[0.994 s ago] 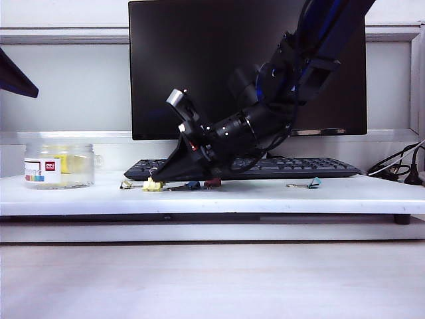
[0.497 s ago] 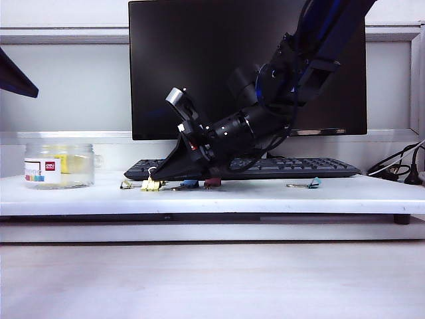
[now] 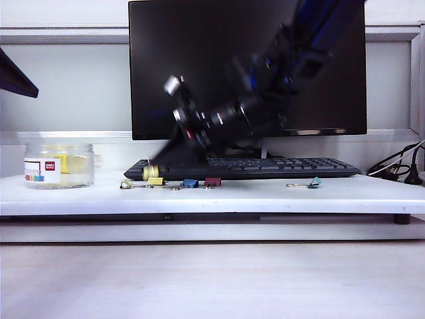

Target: Pick up the clips with the largest number of clips of the same color on the table and place them in a round transparent plastic box.

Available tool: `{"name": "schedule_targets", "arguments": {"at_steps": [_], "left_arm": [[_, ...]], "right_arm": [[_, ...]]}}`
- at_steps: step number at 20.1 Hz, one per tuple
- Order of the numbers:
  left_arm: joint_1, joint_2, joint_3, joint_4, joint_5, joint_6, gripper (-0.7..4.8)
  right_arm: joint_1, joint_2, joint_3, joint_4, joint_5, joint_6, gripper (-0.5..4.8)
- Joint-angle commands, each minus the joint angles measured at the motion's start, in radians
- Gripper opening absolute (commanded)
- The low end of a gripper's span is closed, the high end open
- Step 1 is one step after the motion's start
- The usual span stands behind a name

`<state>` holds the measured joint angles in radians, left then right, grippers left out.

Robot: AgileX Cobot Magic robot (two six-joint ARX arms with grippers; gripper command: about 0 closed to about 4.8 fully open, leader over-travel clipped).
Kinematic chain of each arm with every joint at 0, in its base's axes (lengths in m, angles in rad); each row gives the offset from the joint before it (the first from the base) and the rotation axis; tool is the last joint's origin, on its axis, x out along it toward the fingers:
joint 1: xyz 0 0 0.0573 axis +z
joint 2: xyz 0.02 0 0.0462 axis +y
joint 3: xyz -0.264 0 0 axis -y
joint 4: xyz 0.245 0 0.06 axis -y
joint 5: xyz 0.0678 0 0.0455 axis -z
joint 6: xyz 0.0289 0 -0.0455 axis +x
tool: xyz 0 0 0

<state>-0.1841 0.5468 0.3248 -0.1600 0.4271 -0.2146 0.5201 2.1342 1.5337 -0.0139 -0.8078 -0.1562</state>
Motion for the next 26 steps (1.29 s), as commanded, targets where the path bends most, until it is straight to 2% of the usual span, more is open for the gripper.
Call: {"name": "schedule_targets", "arguments": {"at_steps": [1,10,16,20,26], "left_arm": [[0.0,0.001,0.005,0.012,0.003,0.005,4.02],[0.0,0.001,0.005,0.006,-0.004,0.025,4.02],[0.001,0.001,0.005,-0.019,-0.141,0.05,4.02],[0.001,0.001,0.006,-0.022,-0.142,0.05,4.02],[0.001,0.001,0.006,-0.026,-0.143,0.05,4.02]], "right_arm": [[0.014,-0.004,0.057,0.0,-0.005,0.003,0.0],[0.084,-0.001,0.17,-0.005,0.009,0.014,0.0],[0.141,0.037,0.301,-0.006,0.029,0.043,-0.01],[0.161,0.153,0.442,-0.009,0.029,0.134,0.0],[0.171,0.239,0.562,-0.012,0.024,0.172,-0.01]]}}
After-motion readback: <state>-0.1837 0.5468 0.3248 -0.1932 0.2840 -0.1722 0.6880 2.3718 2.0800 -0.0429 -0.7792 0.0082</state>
